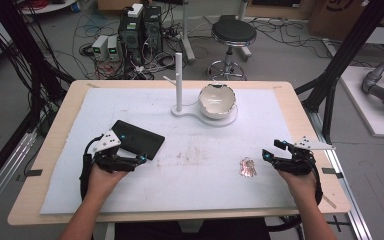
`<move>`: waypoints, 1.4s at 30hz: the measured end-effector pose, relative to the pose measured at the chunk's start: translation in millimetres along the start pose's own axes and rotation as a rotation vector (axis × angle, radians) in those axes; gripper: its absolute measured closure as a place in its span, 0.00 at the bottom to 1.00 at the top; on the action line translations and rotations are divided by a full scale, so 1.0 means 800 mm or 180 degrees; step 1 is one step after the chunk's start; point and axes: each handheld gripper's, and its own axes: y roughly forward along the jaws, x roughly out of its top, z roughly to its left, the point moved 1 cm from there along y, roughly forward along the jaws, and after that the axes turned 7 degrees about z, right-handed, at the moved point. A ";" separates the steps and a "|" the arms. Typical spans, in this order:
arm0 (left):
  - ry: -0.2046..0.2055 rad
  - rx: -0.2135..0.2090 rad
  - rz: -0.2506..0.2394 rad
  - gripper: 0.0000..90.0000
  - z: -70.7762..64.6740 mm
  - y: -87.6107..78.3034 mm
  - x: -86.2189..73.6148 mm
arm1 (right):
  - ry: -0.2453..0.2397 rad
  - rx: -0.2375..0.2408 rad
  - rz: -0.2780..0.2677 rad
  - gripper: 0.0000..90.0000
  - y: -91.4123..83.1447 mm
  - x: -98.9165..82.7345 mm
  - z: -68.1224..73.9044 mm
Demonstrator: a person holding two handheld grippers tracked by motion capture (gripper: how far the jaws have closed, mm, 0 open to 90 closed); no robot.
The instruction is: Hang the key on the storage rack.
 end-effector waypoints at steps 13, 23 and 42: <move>0.0004 0.0020 -0.0045 0.17 0.001 0.000 0.001 | -0.0030 -0.0043 0.0074 0.32 0.002 -0.001 0.001; 0.0015 0.0006 -0.0029 0.17 0.000 0.002 0.001 | -0.0006 0.0158 0.0283 0.46 0.017 0.000 0.004; 0.0006 0.0014 0.0064 0.17 -0.003 0.001 -0.004 | 0.0210 0.0515 0.0919 0.80 0.069 -0.001 0.012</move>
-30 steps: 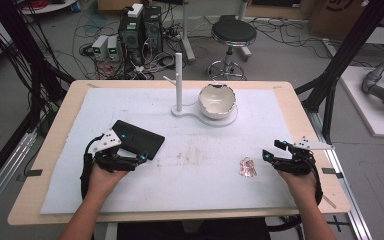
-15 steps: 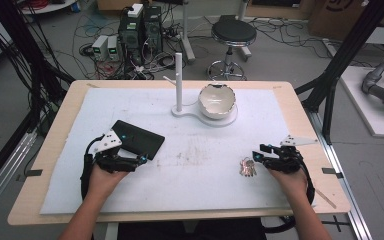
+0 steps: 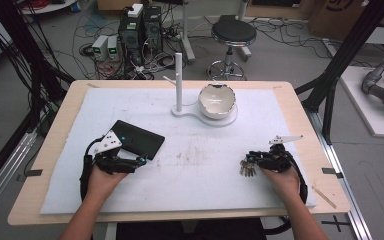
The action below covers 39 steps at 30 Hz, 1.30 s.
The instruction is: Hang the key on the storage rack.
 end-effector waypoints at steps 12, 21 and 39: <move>0.0044 0.0013 0.0010 0.17 -0.002 0.001 0.002 | -0.0225 -0.0002 -0.0019 1.00 -0.006 0.007 0.017; 0.0055 0.0036 -0.0006 0.17 -0.003 -0.001 0.003 | -0.0453 -0.0039 -0.0417 1.00 -0.041 0.032 0.044; 0.0090 0.0018 -0.0015 0.17 -0.005 -0.002 0.005 | -0.0910 -0.0047 -0.0640 1.00 -0.065 0.147 0.086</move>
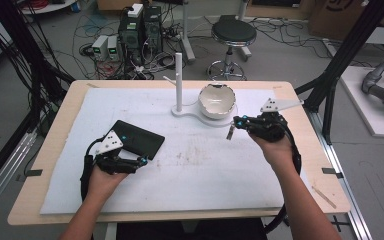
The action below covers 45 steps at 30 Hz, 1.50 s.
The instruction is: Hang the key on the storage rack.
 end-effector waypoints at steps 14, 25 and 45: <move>-0.0014 -0.0001 0.0009 0.17 -0.001 0.002 0.000 | -0.0123 0.0034 -0.0066 1.00 0.009 0.068 -0.005; -0.0027 0.0015 -0.0003 0.17 0.002 0.001 -0.001 | -0.0222 0.0055 -0.0091 1.00 0.016 0.104 -0.003; -0.0036 0.0011 0.0015 0.17 0.003 0.000 -0.003 | -0.0496 0.0144 -0.0123 1.00 0.052 0.204 0.014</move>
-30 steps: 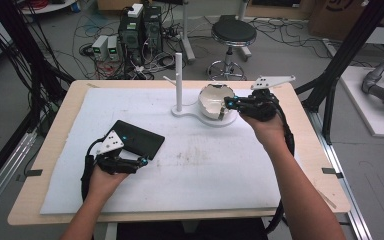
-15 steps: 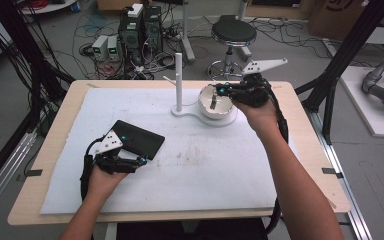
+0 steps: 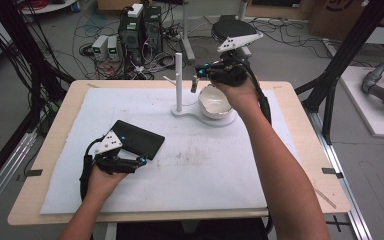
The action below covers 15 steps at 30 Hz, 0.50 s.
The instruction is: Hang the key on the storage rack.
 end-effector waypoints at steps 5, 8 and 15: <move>-0.0003 0.0018 0.0008 0.17 0.002 0.000 0.000 | -0.0034 0.0025 0.0028 1.00 0.014 0.019 0.000; 0.0000 0.0031 0.0013 0.17 0.003 0.000 0.000 | -0.0059 0.0051 0.0007 1.00 0.022 0.029 -0.001; 0.0016 0.0072 0.0031 0.17 0.004 -0.001 0.000 | -0.0069 0.0107 0.0018 1.00 0.037 0.042 -0.001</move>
